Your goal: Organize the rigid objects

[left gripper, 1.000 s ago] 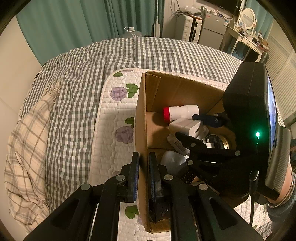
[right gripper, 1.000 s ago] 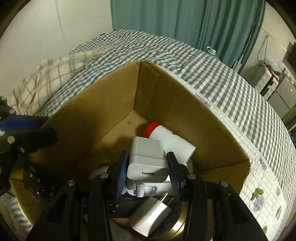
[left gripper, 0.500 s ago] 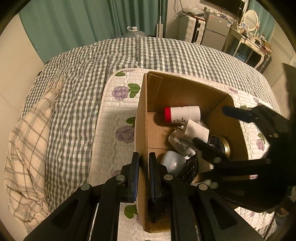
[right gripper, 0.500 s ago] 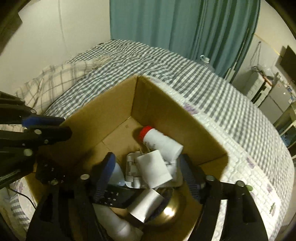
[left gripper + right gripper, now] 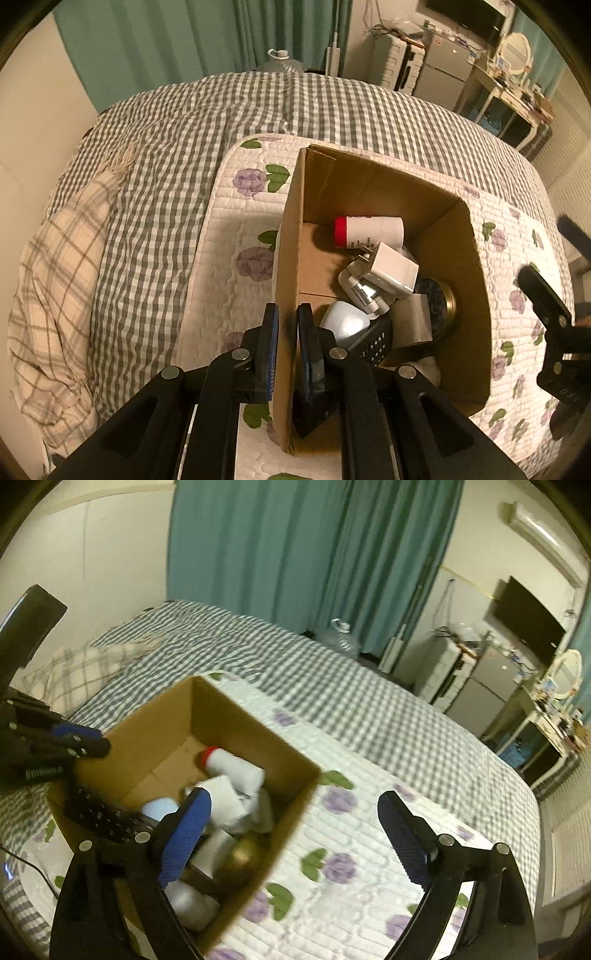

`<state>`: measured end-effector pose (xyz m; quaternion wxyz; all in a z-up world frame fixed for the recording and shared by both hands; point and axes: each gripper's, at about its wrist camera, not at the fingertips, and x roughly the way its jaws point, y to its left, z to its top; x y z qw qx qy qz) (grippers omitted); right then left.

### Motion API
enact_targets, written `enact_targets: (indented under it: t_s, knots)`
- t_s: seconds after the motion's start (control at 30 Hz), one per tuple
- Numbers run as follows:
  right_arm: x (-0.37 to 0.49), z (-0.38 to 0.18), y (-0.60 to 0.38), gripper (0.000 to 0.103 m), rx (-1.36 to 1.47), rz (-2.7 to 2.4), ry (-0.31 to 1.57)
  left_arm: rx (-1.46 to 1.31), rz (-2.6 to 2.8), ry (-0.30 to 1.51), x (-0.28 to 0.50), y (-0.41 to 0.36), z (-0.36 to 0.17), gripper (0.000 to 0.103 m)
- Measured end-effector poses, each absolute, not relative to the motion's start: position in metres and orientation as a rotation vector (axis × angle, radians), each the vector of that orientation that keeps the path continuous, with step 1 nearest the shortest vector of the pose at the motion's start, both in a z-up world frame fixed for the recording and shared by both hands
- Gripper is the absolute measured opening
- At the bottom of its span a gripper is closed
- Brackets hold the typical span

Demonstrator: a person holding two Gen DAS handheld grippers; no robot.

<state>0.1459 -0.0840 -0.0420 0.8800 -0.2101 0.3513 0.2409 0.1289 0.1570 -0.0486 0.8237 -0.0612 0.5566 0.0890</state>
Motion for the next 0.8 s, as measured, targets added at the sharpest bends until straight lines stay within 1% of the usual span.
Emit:
enact_targets:
  t_s: [0.13,0.17,0.2,0.23,0.3,0.43,0.5,0.53,0.57,0.6,0.67,0.8]
  knots:
    - [0.139,-0.035,-0.111,0.092,-0.425,0.456,0.732,-0.121,0.217,1.145,0.123,0.154,-0.029,0.015]
    - [0.137,-0.033,-0.119,0.092,-0.417,0.447,0.736,-0.124,0.222,1.130,0.120,0.153,-0.022,0.019]
    - [0.135,-0.030,-0.127,0.092,-0.407,0.438,0.740,-0.126,0.226,1.115,0.117,0.151,-0.015,0.026]
    - [0.132,-0.028,-0.134,0.092,-0.400,0.431,0.741,-0.124,0.230,1.091,0.113,0.147,-0.004,0.031]
    - [0.126,-0.020,-0.148,0.092,-0.390,0.411,0.737,-0.103,0.229,1.042,0.104,0.136,0.014,0.049]
    - [0.111,0.000,-0.174,0.092,-0.357,0.378,0.711,-0.024,0.191,0.938,0.085,0.101,0.050,0.064]
    - [0.102,0.012,-0.184,0.092,-0.335,0.361,0.691,0.003,0.162,0.885,0.074,0.082,0.066,0.082]
    - [0.097,0.018,-0.189,0.092,-0.323,0.348,0.675,0.013,0.148,0.845,0.066,0.071,0.076,0.087]
    - [0.090,0.026,-0.195,0.094,-0.302,0.321,0.649,0.016,0.143,0.818,0.061,0.065,0.082,0.095]
    - [0.085,0.031,-0.197,0.097,-0.289,0.305,0.636,0.017,0.139,0.764,0.051,0.055,0.093,0.102]
    - [0.073,0.043,-0.207,0.103,-0.248,0.272,0.606,0.005,0.121,0.691,0.038,0.043,0.106,0.103]
    - [0.045,0.063,-0.224,0.103,-0.214,0.225,0.563,0.013,0.099,0.579,0.013,0.027,0.121,0.103]
